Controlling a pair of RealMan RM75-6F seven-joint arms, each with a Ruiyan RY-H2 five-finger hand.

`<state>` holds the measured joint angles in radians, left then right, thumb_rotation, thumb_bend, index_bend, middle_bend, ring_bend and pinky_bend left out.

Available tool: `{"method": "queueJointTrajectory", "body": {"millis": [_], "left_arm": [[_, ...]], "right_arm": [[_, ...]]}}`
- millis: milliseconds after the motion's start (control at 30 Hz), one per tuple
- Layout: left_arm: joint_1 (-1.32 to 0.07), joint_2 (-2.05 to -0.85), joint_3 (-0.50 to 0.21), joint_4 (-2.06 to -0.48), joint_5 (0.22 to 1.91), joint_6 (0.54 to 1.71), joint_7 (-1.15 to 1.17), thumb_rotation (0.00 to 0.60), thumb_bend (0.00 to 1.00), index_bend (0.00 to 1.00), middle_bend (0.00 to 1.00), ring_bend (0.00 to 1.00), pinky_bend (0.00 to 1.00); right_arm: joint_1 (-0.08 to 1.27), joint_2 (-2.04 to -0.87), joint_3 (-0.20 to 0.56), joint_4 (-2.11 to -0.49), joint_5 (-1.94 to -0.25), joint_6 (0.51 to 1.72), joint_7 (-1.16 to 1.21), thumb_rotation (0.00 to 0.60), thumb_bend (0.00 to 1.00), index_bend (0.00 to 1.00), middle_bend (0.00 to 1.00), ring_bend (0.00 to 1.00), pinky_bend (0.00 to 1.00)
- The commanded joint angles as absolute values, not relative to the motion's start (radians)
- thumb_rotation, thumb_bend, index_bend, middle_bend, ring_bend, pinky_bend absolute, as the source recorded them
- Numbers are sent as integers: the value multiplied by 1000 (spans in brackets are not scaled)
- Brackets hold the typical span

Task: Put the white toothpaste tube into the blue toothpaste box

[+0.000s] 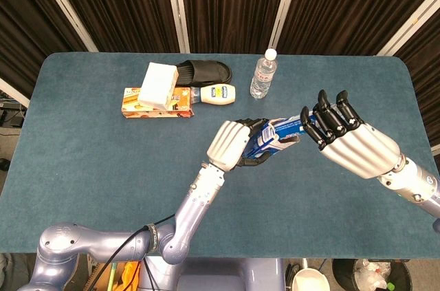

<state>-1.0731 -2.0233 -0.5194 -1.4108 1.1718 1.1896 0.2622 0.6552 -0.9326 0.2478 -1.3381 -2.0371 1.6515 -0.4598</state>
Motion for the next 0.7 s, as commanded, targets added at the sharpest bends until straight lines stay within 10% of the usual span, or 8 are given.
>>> {"method": "queueJointTrajectory", "body": {"millis": [33,700], "left_arm": [[-1074,-2021,-515,-1409,1172,1188,265,600,386,338,491,489,558],[-1096,-2037,-527,-1402,1153,1193,277,600,386,338,490,489,558]], "right_arm": [[651,-939,248,-1333,-2034,1661,-451,600,358,303,542,322,452],[663,-920,241,-1345,-2084,1675,-435,600,357,248,532,307,416]]}}
